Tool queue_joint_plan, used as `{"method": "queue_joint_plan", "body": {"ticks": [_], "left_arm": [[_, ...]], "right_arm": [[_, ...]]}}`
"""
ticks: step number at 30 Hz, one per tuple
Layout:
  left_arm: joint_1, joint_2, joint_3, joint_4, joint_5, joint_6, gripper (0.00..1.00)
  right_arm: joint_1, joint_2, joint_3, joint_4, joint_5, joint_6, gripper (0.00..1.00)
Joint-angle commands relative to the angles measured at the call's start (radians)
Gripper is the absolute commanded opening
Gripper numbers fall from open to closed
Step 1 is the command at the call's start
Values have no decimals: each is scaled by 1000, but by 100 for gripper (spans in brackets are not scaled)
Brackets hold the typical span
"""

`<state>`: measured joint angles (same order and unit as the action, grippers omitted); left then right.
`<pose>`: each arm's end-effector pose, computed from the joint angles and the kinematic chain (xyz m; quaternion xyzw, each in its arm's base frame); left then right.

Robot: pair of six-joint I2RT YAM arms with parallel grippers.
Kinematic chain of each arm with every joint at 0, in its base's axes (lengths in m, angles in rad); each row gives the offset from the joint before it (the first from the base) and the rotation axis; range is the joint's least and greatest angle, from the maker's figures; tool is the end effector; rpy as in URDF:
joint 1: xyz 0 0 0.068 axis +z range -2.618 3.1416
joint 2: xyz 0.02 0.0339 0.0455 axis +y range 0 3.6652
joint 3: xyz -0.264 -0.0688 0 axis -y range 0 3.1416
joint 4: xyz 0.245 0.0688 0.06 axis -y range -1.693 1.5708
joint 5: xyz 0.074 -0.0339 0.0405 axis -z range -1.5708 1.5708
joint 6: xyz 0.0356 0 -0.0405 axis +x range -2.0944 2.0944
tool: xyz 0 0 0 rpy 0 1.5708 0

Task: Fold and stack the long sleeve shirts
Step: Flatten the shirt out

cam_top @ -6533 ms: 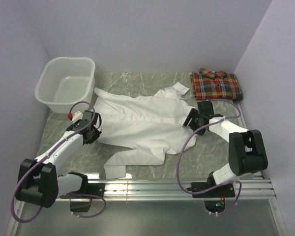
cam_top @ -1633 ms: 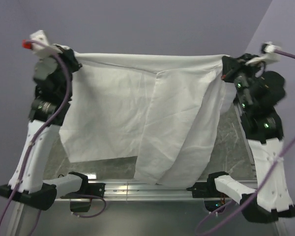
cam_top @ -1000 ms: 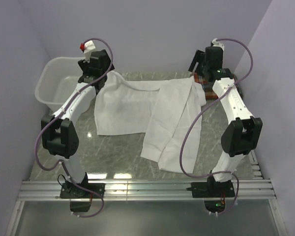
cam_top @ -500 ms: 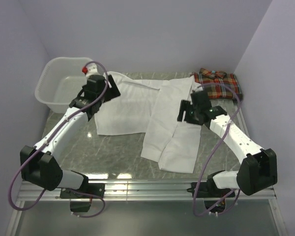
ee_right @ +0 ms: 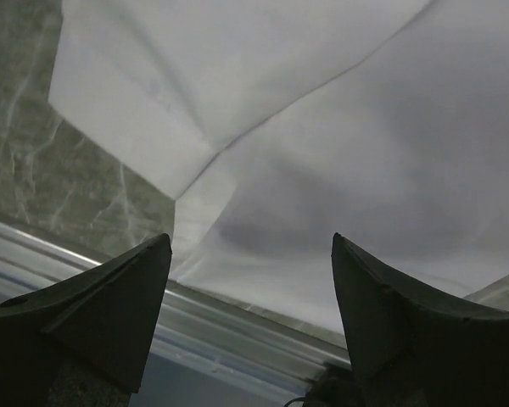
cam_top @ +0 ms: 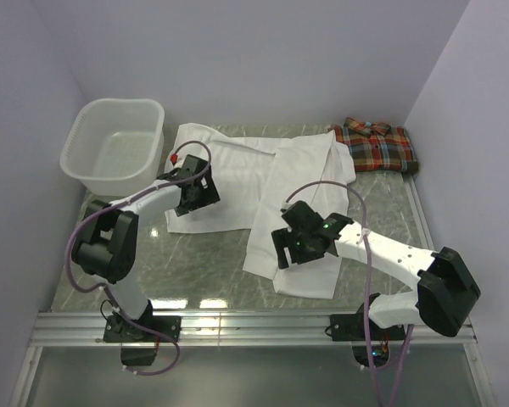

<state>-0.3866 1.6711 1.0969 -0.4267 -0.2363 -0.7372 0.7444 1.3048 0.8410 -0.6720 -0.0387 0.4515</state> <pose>0.3211 -0.1217 0.2020 -0.1988 0.9326 -0.0530 0.2965 0.1776 0.1655 0.2129 -0.1466 0.9652 0.1371 0.1677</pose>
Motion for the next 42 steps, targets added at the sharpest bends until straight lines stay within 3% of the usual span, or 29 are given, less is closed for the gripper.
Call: {"method": "queue_joint_plan", "body": {"ticks": [1, 11, 15, 18, 21, 25, 29, 30, 33, 34, 36, 37, 42], "left_arm": [[2, 73, 66, 16, -26, -34, 96], [28, 134, 40, 0, -11, -65, 95], [51, 115, -8, -10, -3, -74, 95], [75, 82, -61, -15, 12, -85, 94], [98, 15, -141, -24, 29, -100, 94], [117, -77, -265, -35, 58, -129, 94], [115, -213, -377, -67, 80, -157, 94], [117, -281, -384, -75, 83, -159, 95], [115, -381, -350, -101, 78, -128, 96], [115, -395, -329, -109, 69, -120, 96], [115, -405, -244, -129, 55, -96, 97], [115, -404, -217, -130, 51, -90, 97], [115, -291, -54, -73, 40, -57, 97]], "right_arm": [[87, 10, 20, -47, 20, -5, 83], [240, 152, 3, -77, 78, 13, 80], [248, 178, 16, -92, 132, 13, 62], [250, 176, 30, -110, 123, -17, 32], [276, 163, 49, -129, 53, -48, 15], [332, 175, 75, -190, -61, -69, 5], [354, 136, 108, -239, -81, -77, 17], [346, 122, 143, -256, -66, -86, 34], [297, 79, 249, -320, -26, -109, 67], [238, 62, 277, -322, -21, -115, 71], [141, 47, 334, -293, -26, -126, 76], [30, 36, 343, -273, -26, -120, 76], [-249, 83, 359, -105, -47, -61, 74]]}}
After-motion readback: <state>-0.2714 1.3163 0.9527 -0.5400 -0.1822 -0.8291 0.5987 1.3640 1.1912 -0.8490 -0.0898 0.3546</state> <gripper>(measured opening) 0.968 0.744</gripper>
